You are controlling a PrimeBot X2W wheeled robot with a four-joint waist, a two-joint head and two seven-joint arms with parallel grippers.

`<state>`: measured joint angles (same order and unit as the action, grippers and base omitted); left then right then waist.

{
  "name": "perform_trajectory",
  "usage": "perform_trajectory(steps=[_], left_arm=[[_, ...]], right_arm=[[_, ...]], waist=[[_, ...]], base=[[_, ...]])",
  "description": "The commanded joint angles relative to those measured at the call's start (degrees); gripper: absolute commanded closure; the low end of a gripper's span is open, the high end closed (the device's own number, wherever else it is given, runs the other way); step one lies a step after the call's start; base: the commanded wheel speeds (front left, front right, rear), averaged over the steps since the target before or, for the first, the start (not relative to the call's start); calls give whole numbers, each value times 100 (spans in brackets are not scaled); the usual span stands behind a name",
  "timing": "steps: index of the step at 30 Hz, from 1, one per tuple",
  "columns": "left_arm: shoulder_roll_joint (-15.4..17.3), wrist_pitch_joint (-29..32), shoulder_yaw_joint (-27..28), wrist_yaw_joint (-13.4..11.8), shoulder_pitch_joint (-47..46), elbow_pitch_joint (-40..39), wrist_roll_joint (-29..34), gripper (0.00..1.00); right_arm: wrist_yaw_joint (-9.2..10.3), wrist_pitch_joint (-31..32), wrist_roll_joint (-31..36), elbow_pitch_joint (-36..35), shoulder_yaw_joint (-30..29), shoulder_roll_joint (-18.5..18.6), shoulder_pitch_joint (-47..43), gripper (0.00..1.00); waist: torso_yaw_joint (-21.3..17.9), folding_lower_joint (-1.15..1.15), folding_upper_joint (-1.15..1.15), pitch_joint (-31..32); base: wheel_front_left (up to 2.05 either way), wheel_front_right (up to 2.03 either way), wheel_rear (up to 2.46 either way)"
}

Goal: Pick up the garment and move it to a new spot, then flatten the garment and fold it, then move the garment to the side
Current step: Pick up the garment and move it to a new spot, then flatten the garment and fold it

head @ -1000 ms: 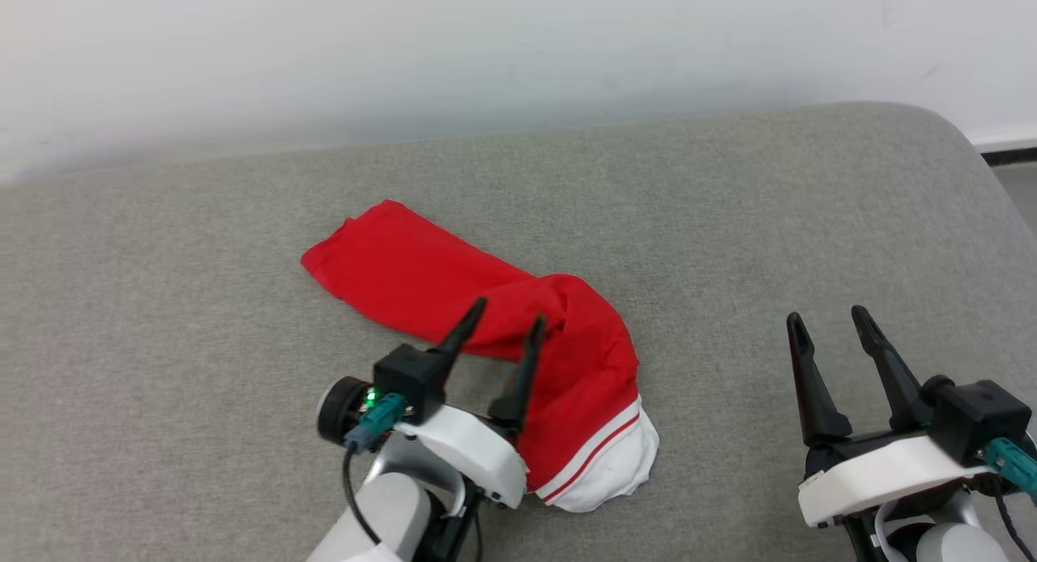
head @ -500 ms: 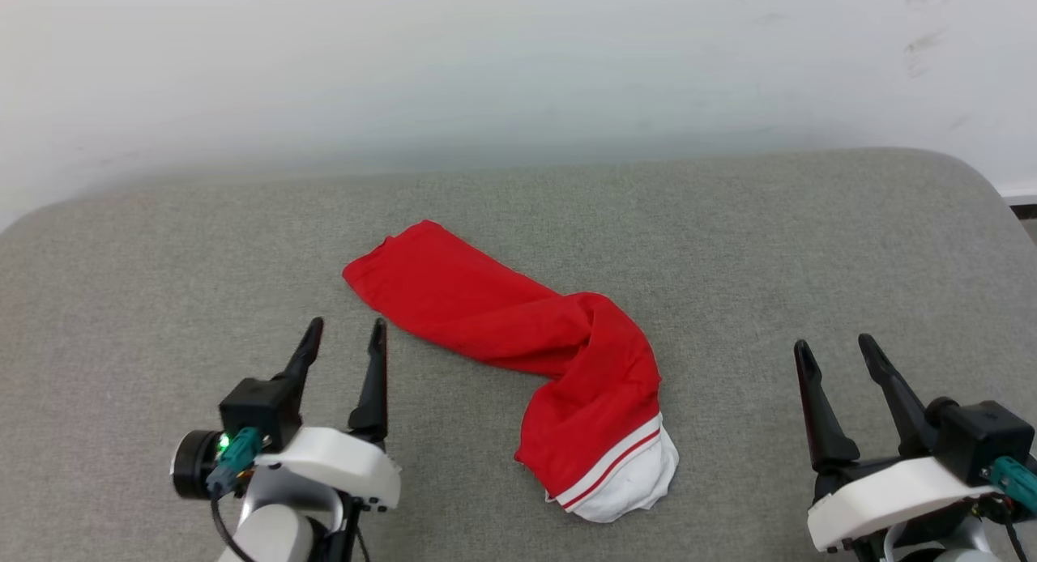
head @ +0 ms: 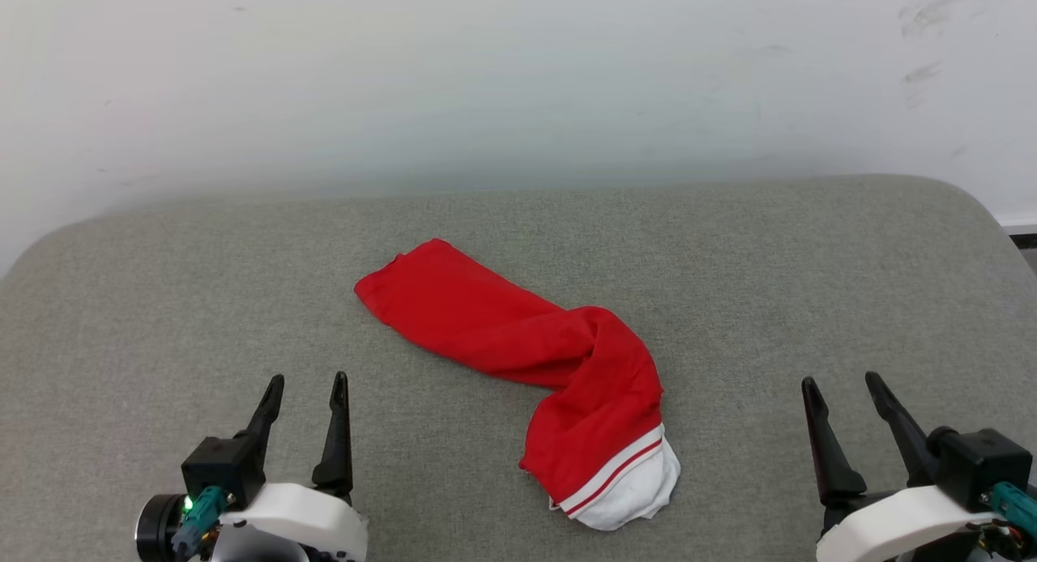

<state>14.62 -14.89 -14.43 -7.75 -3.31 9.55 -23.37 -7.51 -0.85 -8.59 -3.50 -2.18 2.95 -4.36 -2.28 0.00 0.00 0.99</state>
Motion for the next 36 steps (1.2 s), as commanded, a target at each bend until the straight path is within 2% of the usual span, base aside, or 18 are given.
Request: perform_trajectory(steps=[1, 21, 25, 31, 36], left_arm=[[33, -29, 24, -29, 106, -30, -5, 0], [-37, -41, 60, 48, 91, -36, -25, 0], [-113, -34, 64, 81, -3, -82, 6, 0], [-245, -31, 128, 163, -182, -232, 121, 0], [-403, -31, 177, 226, -315, -353, 222, 0]], right_arm=[[4, 24, 7, -24, 0, -11, -85, 0], [4, 265, 51, -25, -41, -11, -144, 0], [4, 916, -88, 215, -118, 12, -206, 0], [4, 2162, -415, 443, 27, 285, -109, 0], [4, 2648, -654, 419, 354, 471, 72, 0]], waist=[[4, 0, 0, 13], [152, 0, 0, 18], [301, 0, 0, -50], [598, 0, 0, -325], [806, 0, 0, -605]], base=[[0, 0, 0], [0, 0, 0], [0, 0, 0], [0, 0, 0], [0, 0, 0]])
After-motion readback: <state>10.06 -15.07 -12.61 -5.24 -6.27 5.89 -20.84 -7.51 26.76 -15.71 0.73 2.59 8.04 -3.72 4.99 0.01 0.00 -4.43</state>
